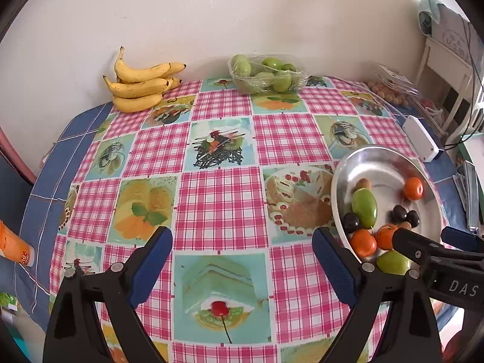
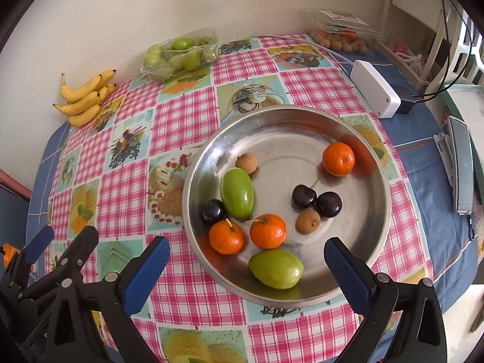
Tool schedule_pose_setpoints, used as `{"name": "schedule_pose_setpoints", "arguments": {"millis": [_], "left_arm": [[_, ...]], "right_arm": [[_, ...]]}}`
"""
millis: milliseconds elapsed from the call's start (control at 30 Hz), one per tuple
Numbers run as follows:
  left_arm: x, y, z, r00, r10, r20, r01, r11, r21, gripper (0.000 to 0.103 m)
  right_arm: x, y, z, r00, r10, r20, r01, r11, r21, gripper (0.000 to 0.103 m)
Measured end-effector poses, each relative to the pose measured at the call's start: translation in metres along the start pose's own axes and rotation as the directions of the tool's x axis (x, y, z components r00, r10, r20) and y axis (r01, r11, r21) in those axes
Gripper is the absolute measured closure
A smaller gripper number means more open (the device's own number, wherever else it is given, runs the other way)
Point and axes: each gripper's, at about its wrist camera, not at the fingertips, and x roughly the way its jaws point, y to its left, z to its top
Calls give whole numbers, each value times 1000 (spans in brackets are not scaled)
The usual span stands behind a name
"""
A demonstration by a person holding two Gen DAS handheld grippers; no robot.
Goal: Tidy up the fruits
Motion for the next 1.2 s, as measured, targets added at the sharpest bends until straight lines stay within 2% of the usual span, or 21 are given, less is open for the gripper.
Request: {"name": "schedule_pose_setpoints", "arguments": {"millis": [200,500,1200], "left_arm": [[-9,-1,-12,999,42,-8,-42,999,7,9],[-20,12,-27,993,119,-16,-120,992,-34,9],[-24,23,-43,990,124,-60,-128,989,-71,9]], "right_arm": [[-7,0,-16,1000,-18,10,18,1000,-9,0],[-12,0,-33,1000,-27,6,27,999,-18,0],[-13,-5,-47,999,-42,4,42,999,-20,0]]}}
